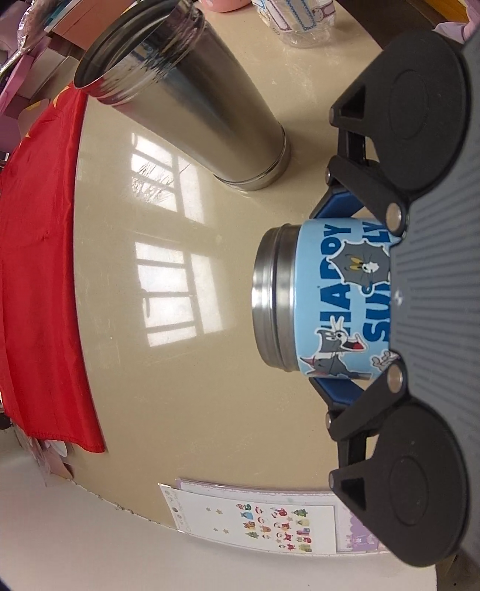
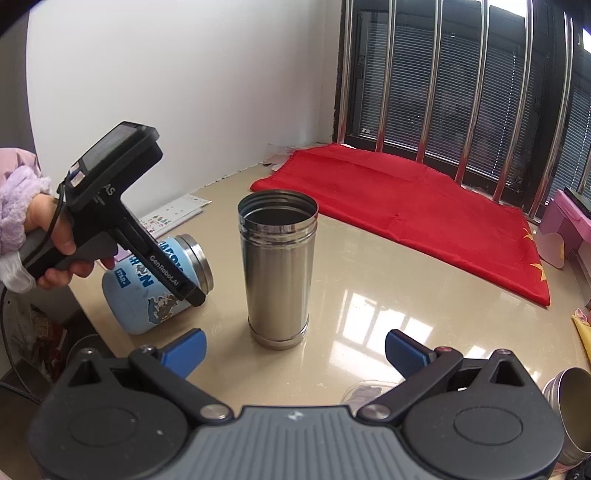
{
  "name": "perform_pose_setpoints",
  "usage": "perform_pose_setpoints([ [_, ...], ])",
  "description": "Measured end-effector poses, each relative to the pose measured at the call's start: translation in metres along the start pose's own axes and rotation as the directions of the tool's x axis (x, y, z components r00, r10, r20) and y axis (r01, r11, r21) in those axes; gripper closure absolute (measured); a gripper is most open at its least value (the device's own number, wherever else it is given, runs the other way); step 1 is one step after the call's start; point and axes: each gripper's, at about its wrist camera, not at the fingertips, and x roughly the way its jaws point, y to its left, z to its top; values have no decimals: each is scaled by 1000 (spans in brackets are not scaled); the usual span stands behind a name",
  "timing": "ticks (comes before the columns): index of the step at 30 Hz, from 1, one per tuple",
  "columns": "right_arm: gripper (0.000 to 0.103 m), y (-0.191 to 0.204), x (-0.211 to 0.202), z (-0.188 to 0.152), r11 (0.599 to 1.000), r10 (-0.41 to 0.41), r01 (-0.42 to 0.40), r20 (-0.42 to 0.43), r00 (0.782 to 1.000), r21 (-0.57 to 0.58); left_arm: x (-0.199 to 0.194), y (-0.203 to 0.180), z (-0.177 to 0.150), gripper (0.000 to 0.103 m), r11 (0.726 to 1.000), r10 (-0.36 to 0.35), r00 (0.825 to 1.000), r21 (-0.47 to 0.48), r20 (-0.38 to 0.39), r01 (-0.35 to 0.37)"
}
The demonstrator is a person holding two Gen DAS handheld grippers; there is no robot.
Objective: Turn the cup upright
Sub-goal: 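Carry the blue cup with the left tool and place it beside the tumbler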
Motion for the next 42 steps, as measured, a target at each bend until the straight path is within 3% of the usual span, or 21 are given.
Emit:
perform_pose_setpoints([
  [7, 0, 15, 19, 1, 998, 48, -51, -68, 997, -39, -35, 6, -30, 19, 998, -2, 987, -61, 164, 12],
  [11, 0, 22, 29, 3, 997, 62, -66, -85, 994, -42, -60, 8, -48, 19, 996, -4, 956, -86, 294, 31],
  [16, 0, 30, 34, 2, 997, 66, -70, -91, 994, -39, -76, 2, -67, 19, 996, 47, 891, -87, 451, -8],
  [19, 0, 34, 37, 3, 997, 61, -65, -93, 994, -34, -83, -3, -68, 19, 997, 55, 858, -76, 511, -18],
  [22, 0, 37, 36, 3, 998, 57, -60, -87, 995, -26, -83, -12, -69, 19, 996, 90, 816, -54, 571, -72],
  [25, 0, 39, 37, 3, 998, 55, -56, -79, 995, -13, -74, -17, -70, 19, 993, 116, 791, -60, 600, -101],
  [28, 0, 39, 36, 1, 999, 52, -52, -75, 996, 2, -59, -15, -73, 19, 992, 123, 786, -85, 605, -90],
  [30, 0, 39, 36, 0, 999, 44, -44, -76, 996, 9, -49, -11, -75, 19, 992, 119, 800, -99, 588, -75],
  [32, 0, 38, 36, -1, 999, 43, -42, -78, 996, 14, -47, -8, -78, 18, 992, 117, 796, -112, 594, -63],
  [38, 0, 38, 32, -1, 999, 36, -35, -73, 997, 15, -48, -5, -73, 17, 992, 115, 815, -107, 568, -65],
  [40, 0, 38, 30, -1, 999, 33, -32, -67, 997, 19, -53, -4, -77, 11, 990, 128, 801, -124, 585, -68],
  [42, 0, 41, 25, -1, 999, 32, -31, -57, 998, 19, -71, -5, -87, 0, 985, 163, 752, -155, 639, -82],
])
